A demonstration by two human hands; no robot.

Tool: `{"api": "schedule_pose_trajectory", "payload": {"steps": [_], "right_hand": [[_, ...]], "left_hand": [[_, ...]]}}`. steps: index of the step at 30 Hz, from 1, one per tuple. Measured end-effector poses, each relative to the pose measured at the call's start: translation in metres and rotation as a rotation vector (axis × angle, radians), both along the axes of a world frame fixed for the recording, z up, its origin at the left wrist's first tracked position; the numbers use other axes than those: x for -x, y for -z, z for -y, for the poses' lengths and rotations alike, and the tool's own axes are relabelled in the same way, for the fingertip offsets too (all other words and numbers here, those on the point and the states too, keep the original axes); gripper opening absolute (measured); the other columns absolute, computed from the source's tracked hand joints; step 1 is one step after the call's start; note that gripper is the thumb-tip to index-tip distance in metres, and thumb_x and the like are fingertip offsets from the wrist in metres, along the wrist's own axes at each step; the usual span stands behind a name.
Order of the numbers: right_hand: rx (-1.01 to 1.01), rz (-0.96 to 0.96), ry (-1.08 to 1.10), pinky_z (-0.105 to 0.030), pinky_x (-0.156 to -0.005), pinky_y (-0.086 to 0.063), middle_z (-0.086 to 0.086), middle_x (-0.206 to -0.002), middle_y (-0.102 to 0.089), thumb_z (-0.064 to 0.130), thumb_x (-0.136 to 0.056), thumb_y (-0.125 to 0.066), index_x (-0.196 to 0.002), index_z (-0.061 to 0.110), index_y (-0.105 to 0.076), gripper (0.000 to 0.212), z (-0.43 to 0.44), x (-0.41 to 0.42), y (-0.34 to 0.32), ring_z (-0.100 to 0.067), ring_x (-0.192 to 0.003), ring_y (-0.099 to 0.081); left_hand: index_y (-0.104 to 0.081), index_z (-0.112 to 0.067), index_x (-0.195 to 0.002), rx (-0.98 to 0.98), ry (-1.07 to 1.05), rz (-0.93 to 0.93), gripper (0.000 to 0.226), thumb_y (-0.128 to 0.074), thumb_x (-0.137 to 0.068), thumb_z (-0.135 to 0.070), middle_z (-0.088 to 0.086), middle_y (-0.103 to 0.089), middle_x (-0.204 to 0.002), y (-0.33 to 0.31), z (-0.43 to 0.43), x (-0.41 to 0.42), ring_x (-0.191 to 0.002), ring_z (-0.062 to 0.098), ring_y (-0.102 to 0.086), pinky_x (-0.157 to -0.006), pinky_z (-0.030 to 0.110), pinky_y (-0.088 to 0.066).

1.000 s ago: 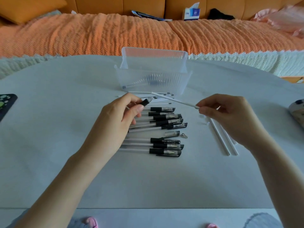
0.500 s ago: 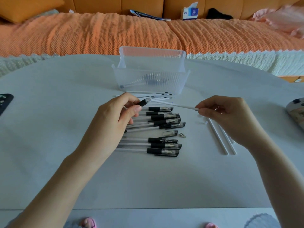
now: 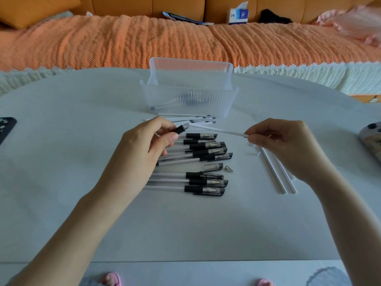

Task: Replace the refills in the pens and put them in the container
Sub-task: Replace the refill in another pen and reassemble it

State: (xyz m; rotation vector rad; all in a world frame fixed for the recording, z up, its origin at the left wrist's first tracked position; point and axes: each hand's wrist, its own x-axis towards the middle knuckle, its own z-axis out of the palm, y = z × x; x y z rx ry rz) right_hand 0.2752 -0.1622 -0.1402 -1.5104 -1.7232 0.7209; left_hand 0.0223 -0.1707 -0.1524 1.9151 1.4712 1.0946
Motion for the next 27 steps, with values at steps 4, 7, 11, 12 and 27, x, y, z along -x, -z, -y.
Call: {"api": "schedule_pose_trajectory", "payload": {"steps": [4, 7, 11, 12, 27], "right_hand": [[-0.009, 0.040, 0.008, -0.006, -0.062, -0.037, 0.015, -0.076, -0.066, 0.009, -0.081, -0.068, -0.076, 0.026, -0.069, 0.018, 0.001, -0.001, 0.000, -0.016, -0.070, -0.055], [-0.014, 0.060, 0.008, -0.007, -0.062, -0.037, 0.015, -0.069, -0.064, 0.008, -0.081, -0.067, -0.075, 0.028, -0.069, 0.021, 0.001, 0.001, 0.001, -0.014, -0.068, -0.051], [-0.066, 0.121, -0.014, -0.010, -0.061, -0.034, 0.005, -0.073, -0.060, 0.006, -0.080, -0.067, -0.077, 0.024, -0.070, 0.018, 0.002, 0.002, -0.002, -0.011, -0.064, -0.044], [-0.078, 0.135, -0.026, -0.011, -0.060, -0.034, 0.005, -0.073, -0.059, 0.007, -0.080, -0.068, -0.078, 0.023, -0.071, 0.017, 0.003, 0.003, -0.003, -0.012, -0.064, -0.043], [0.076, -0.293, -0.252, -0.017, -0.072, -0.051, -0.006, -0.082, -0.072, -0.006, -0.081, -0.064, -0.094, 0.016, -0.070, 0.027, 0.012, 0.035, -0.002, -0.014, -0.072, -0.069]], "left_hand": [[-0.063, -0.016, -0.090, -0.017, 0.000, -0.029, 0.003, -0.060, -0.089, -0.016, -0.006, -0.062, -0.075, 0.001, -0.001, 0.002, -0.069, 0.010, -0.059, -0.061, 0.021, -0.046], [-0.063, -0.018, -0.091, -0.045, -0.006, -0.082, 0.003, -0.062, -0.088, -0.018, -0.009, -0.060, -0.076, 0.004, -0.002, 0.004, -0.068, 0.008, -0.058, -0.062, 0.022, -0.047], [-0.066, -0.022, -0.093, -0.087, 0.009, -0.218, 0.009, -0.065, -0.084, -0.025, -0.011, -0.062, -0.084, 0.006, -0.003, 0.010, -0.073, 0.007, -0.056, -0.069, 0.031, -0.048], [-0.067, -0.023, -0.092, -0.101, 0.031, -0.259, 0.010, -0.065, -0.084, -0.027, -0.012, -0.062, -0.084, 0.006, -0.004, 0.011, -0.074, 0.007, -0.056, -0.069, 0.032, -0.048], [-0.057, -0.038, -0.112, -0.137, 0.225, -0.262, 0.027, -0.047, -0.087, -0.041, -0.021, -0.055, -0.096, 0.009, 0.008, -0.011, -0.074, 0.009, -0.058, -0.067, 0.031, -0.049]]}}
